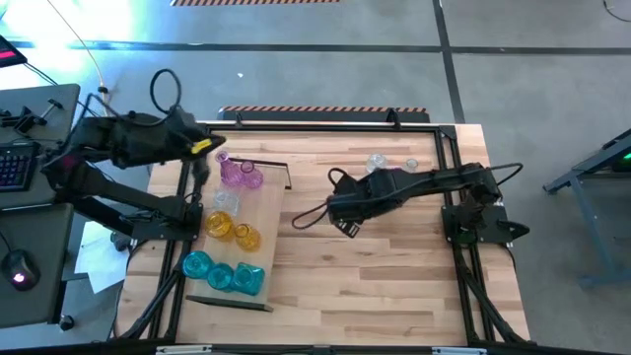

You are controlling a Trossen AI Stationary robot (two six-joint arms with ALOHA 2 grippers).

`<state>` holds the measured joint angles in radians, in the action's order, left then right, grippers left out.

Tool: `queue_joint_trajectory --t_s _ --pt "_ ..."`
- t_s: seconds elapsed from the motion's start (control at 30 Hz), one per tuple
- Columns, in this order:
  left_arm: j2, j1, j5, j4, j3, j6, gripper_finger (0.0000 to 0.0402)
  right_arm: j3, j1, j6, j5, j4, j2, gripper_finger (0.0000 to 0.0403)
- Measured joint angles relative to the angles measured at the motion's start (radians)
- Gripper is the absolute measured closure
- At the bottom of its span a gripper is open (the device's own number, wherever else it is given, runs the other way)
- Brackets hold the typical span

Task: Sort vases onto shelf
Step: Put the left transparent flower vase on the shelf

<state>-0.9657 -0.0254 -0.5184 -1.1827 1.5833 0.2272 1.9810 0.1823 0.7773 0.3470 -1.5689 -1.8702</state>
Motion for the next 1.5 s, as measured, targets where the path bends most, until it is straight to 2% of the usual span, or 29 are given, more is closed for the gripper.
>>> queue_joint_trajectory --t_s 0.07,0.17,0.3,0.4,0.53,0.63,0.73,0.83,0.93,1.13,1.3,1.37,1.5 --pt "-0.021 0.000 -0.053 0.026 0.000 -0.014 0.0396 -0.026 -0.022 -0.038 -0.001 -0.001 0.002 0.0221" --pt "-0.046 0.000 -0.071 0.069 0.000 -0.076 0.0396 -0.101 -0.061 -0.057 -0.025 -0.001 0.005 0.0195" --pt "-0.076 0.000 -0.070 0.124 0.000 -0.117 0.0396 -0.290 -0.094 -0.074 -0.045 -0.004 0.078 0.0183" --pt "-0.083 0.001 -0.071 0.146 0.000 -0.120 0.0396 -0.462 -0.098 -0.018 -0.053 0.002 0.181 0.0185" --pt "-0.085 0.020 -0.076 0.164 0.000 -0.126 0.0396 -0.644 -0.079 0.114 -0.071 0.027 0.402 0.0187" --pt "-0.087 0.044 -0.078 0.200 0.000 -0.127 0.0396 -0.737 -0.051 0.228 -0.068 0.016 0.615 0.0187" --pt "-0.090 0.074 -0.073 0.234 0.000 -0.145 0.0396 -0.805 -0.028 0.331 -0.020 0.034 0.842 0.0187" --pt "-0.105 0.102 -0.063 0.273 0.000 -0.176 0.0396 -0.861 -0.030 0.372 0.000 0.108 1.029 0.0187" --pt "-0.139 0.131 -0.060 0.279 0.000 -0.216 0.0396 -0.914 -0.056 0.368 0.001 0.160 1.142 0.0187" --pt "-0.223 0.170 -0.068 0.336 0.000 -0.349 0.0396 -1.003 -0.116 0.242 0.007 0.325 1.154 0.0187" --pt "-0.267 0.179 -0.066 0.478 -0.001 -0.335 0.0396 -1.001 -0.163 0.085 -0.042 0.494 1.039 0.0187" --pt "-0.277 0.192 -0.034 0.522 -0.001 -0.316 0.0396 -0.978 -0.170 0.051 -0.058 0.540 0.992 0.0187" --pt "-0.283 0.222 0.016 0.536 -0.001 -0.310 0.0396 -0.936 -0.169 -0.002 -0.047 0.608 0.910 0.0187"
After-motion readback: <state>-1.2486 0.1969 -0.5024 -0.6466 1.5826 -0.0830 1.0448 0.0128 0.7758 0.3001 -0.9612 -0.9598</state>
